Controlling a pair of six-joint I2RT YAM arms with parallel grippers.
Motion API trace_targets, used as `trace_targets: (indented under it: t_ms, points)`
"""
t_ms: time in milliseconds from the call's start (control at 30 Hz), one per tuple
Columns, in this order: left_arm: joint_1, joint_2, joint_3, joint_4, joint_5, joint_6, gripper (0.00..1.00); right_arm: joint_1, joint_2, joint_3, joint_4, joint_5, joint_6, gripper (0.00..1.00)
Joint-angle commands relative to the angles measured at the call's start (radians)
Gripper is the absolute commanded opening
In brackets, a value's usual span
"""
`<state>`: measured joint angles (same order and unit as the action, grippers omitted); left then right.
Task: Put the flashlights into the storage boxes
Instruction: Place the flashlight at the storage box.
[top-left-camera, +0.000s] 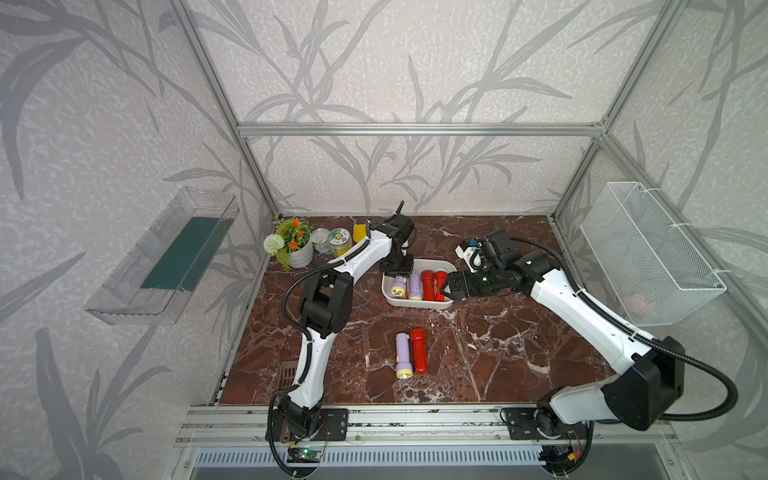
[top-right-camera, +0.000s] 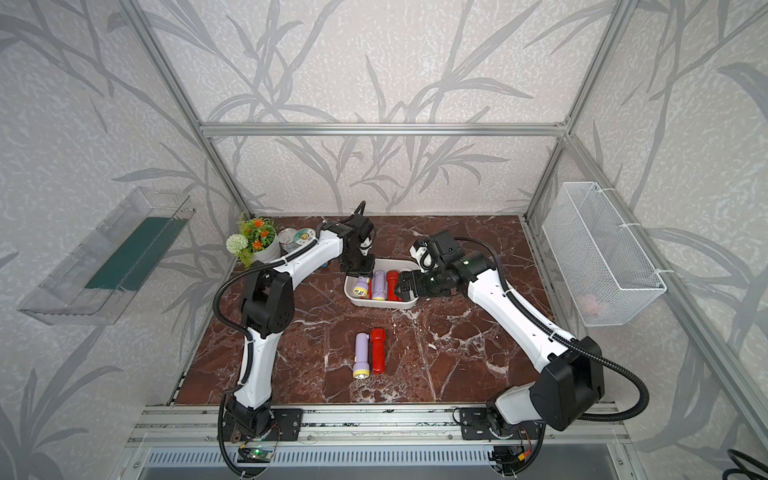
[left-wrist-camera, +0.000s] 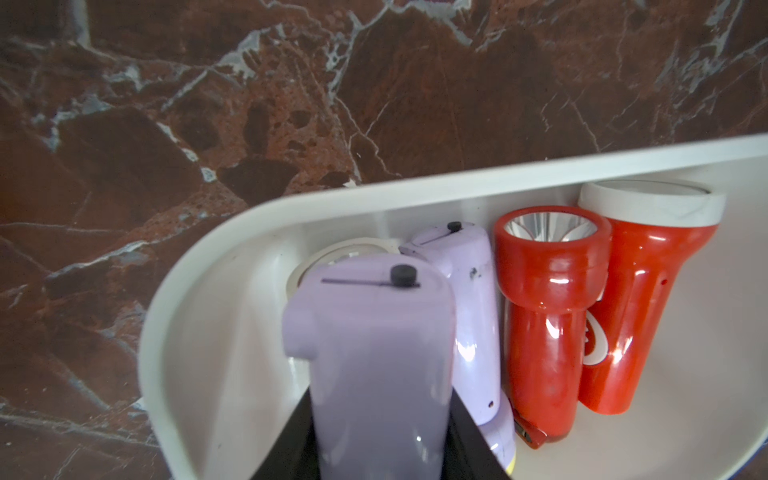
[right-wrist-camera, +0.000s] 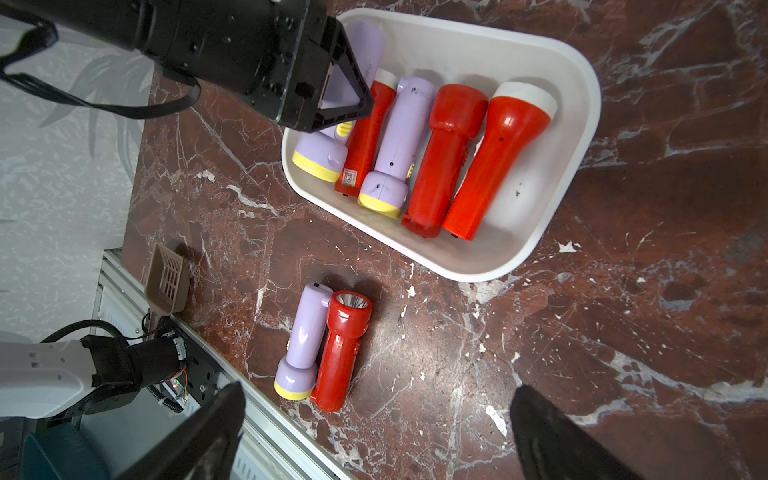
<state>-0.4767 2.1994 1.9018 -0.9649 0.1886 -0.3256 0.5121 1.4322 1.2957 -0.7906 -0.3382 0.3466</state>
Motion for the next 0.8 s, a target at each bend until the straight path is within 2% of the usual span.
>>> trace_targets:
  t_ms: [0,33,100,300,567,767]
  points:
    - [0.004,0.003,-0.011,-0.020,0.020,0.019,0.34,-0.003,0.011,0.018,-0.011,-0.002,-0.001,0.99]
    - [0.004,0.001,-0.014,-0.020,0.020,0.018,0.36,-0.003,0.011,0.018,-0.009,-0.004,0.000,0.99]
    - [0.004,-0.008,-0.023,-0.012,0.020,0.015,0.48,-0.003,0.008,0.016,-0.006,-0.005,0.003,0.99]
    - [0.004,-0.034,-0.054,0.011,0.025,0.004,0.61,-0.003,-0.002,0.002,0.001,0.004,0.002,0.99]
    - [0.003,-0.109,-0.067,0.038,0.035,-0.019,0.69,-0.007,-0.016,-0.004,0.004,0.029,-0.012,0.99]
    - [0.002,-0.185,-0.080,0.035,0.052,-0.030,0.70,-0.018,-0.055,-0.030,-0.008,0.046,-0.017,0.99]
